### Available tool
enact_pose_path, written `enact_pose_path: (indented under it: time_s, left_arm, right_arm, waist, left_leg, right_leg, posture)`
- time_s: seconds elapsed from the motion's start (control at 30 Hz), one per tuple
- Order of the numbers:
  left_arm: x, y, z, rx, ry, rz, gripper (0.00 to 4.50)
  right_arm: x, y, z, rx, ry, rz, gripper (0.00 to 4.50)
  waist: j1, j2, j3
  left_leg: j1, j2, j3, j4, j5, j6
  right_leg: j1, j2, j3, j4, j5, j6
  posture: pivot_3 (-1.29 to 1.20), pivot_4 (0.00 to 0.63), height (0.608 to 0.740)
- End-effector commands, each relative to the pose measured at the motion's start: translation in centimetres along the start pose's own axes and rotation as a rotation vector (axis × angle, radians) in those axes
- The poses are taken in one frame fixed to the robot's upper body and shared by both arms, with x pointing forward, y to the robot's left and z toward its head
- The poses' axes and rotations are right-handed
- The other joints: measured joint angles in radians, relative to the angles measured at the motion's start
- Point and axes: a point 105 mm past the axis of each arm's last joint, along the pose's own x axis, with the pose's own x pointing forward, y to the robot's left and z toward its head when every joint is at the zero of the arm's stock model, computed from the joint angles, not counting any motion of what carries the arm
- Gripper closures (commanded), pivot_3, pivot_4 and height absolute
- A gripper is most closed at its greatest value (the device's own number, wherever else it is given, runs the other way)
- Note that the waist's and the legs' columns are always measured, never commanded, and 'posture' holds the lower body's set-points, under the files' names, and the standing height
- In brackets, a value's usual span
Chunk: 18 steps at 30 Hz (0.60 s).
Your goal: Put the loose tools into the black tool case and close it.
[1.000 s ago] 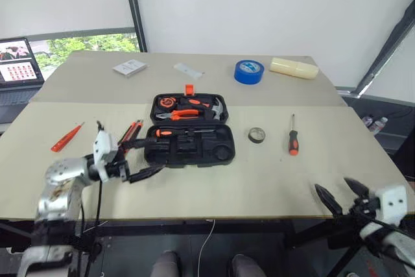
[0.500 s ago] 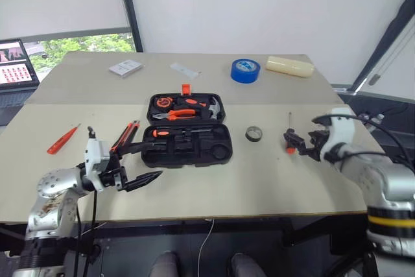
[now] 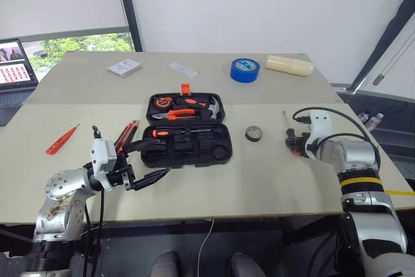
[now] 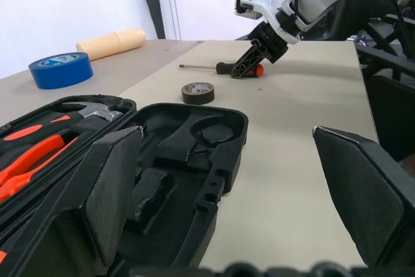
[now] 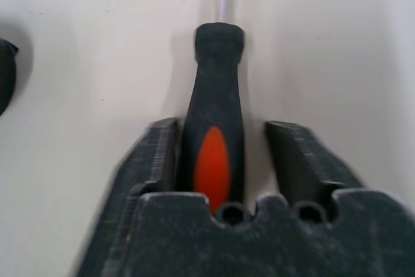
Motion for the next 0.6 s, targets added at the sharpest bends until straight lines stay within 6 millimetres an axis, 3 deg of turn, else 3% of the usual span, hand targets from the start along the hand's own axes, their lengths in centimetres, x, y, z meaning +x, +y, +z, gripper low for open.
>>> enact_pose_path:
  time_s: [0.03,0.13,0.23,0.33,0.5,0.6]
  left_arm:
    - [-0.1,0.0,1.0,0.034,-0.039,0.009,0.0]
    - [-0.6,0.5,1.0,0.011,-0.047,0.054,0.0]
    - [-2.1,1.6,0.5,-0.024,-0.043,0.183,0.0]
    - [-4.7,2.6,-0.5,-0.023,-0.013,0.352,0.0]
    - [-5.5,2.3,-0.6,-0.008,0.003,0.398,0.0]
    - [-5.2,2.0,-0.4,-0.003,0.006,0.384,0.0]
  right_arm:
    - [-1.8,0.3,3.1,-0.001,-0.195,0.038,3.48]
    - [-3.9,2.7,6.2,-0.178,-0.398,0.164,3.48]
    - [-6.6,9.4,9.0,-0.519,-0.58,0.474,3.48]
    - [-6.9,17.3,7.7,-1.001,-0.547,0.81,3.48]
    - [-4.9,22.1,6.3,-1.329,-0.444,0.96,3.48]
    - [-3.8,23.7,5.7,-1.429,-0.396,0.976,3.48]
  waist:
    - [0.0,0.0,0.0]
    - [-0.001,0.002,0.001]
    - [-0.009,0.004,0.003]
    - [-0.047,0.007,0.004]
    - [-0.043,0.006,0.005]
    - [-0.025,0.006,0.005]
  left_leg:
    - [0.0,0.0,0.0,0.0,0.0,0.0]
    - [-0.001,0.0,0.001,-0.001,0.0,0.0]
    - [0.0,0.0,0.002,-0.001,0.0,0.0]
    - [0.005,0.001,0.004,-0.002,0.0,0.0]
    - [0.008,0.003,0.002,-0.003,0.0,0.0]
    - [0.003,0.001,0.004,-0.002,0.0,0.0]
  right_leg:
    - [0.0,0.0,0.0,0.0,0.0,0.0]
    - [-0.001,0.0,0.002,0.0,0.0,0.0]
    - [-0.002,0.0,0.003,0.0,0.0,0.001]
    - [-0.002,0.002,0.007,0.0,-0.001,0.002]
    - [0.0,0.006,0.007,0.002,-0.003,0.003]
    - [-0.003,0.002,0.006,0.001,0.0,-0.002]
  posture:
    - [0.0,0.15,0.74]
    - [0.0,0.15,0.74]
    - [0.0,0.15,0.74]
    - [0.0,0.15,0.74]
    - [0.0,0.15,0.74]
    - [0.0,0.15,0.74]
